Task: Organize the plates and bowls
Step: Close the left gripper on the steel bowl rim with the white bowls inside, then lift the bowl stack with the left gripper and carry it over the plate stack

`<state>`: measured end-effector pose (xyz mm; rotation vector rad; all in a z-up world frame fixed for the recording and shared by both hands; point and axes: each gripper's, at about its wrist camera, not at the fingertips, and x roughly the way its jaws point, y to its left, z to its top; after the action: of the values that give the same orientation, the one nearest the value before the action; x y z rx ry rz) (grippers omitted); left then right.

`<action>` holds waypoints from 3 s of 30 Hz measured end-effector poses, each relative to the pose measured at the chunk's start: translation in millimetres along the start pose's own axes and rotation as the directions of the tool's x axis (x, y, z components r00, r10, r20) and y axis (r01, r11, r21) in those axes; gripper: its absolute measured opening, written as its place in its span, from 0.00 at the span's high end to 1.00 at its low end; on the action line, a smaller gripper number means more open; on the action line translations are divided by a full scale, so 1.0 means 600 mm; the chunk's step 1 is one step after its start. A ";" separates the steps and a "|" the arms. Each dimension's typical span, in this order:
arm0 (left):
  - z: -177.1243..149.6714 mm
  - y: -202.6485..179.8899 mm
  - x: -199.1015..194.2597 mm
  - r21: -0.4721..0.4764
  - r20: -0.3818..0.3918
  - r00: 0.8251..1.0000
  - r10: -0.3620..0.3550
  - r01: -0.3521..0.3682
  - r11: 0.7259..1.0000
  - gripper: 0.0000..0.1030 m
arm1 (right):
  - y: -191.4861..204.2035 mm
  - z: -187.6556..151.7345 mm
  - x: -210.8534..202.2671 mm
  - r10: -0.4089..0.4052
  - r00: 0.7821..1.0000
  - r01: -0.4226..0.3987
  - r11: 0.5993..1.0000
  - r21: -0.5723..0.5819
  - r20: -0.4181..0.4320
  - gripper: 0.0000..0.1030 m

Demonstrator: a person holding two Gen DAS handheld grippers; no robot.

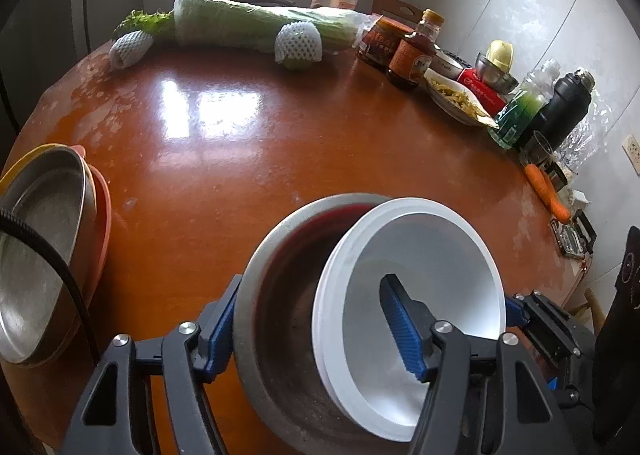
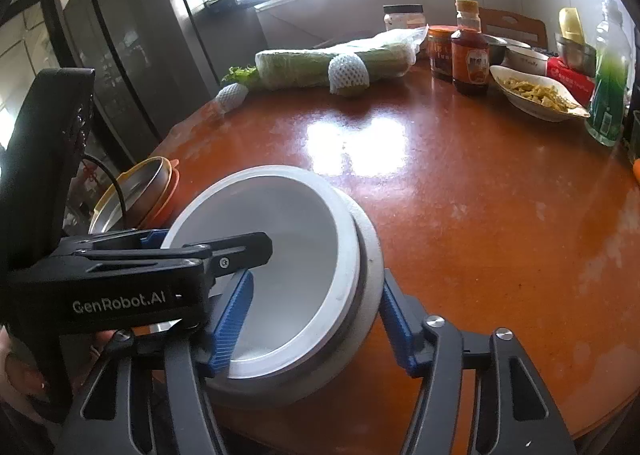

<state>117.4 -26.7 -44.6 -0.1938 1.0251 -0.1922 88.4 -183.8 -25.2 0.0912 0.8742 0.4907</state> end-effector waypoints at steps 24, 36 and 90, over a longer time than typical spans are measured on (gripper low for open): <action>-0.011 0.012 -0.007 -0.048 -0.005 1.000 -0.011 0.011 0.999 0.53 | -0.006 0.008 -0.012 -0.015 0.999 0.014 1.000 0.021 0.036 0.52; -0.013 0.008 -0.014 -0.054 0.018 1.000 -0.002 0.003 0.999 0.54 | -0.006 0.007 -0.009 -0.039 0.999 0.039 0.999 0.013 0.033 0.52; 0.029 0.213 -0.252 -0.194 0.261 0.953 0.153 -0.103 0.976 0.54 | 0.270 0.155 0.010 0.112 0.984 -0.070 0.960 -0.271 0.142 0.53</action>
<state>64.7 135.7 57.1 -0.3072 0.7740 0.0461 100.7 -26.4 74.9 -0.0757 0.6465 0.6747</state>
